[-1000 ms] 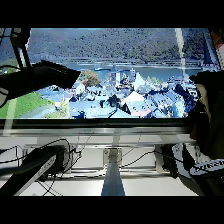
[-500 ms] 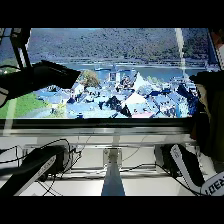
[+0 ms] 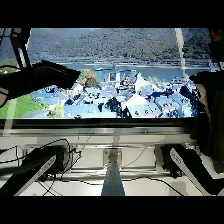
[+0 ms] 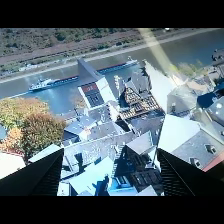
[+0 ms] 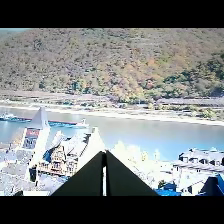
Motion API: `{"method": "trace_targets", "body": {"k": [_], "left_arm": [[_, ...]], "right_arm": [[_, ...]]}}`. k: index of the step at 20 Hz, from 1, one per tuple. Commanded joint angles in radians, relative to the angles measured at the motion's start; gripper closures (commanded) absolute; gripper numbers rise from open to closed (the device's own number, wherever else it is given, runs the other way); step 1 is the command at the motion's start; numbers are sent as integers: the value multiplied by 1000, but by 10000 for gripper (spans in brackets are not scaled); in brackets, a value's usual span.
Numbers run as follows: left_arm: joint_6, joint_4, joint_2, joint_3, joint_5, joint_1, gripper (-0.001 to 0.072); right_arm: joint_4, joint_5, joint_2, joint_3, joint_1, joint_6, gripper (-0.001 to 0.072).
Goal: Fold the clothes and pants, and hang the long-sleeved shirts on hangers.
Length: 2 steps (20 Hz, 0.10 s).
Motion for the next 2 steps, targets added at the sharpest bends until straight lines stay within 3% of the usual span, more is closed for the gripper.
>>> {"method": "trace_targets", "body": {"k": [1, 2], "left_arm": [[0, 0, 1, 1, 0, 1, 55], [0, 0, 1, 1, 0, 1, 55]], "right_arm": [[-7, -1, 2, 0, 28, -5, 669], [-6, -2, 2, 0, 28, -5, 668]]}}
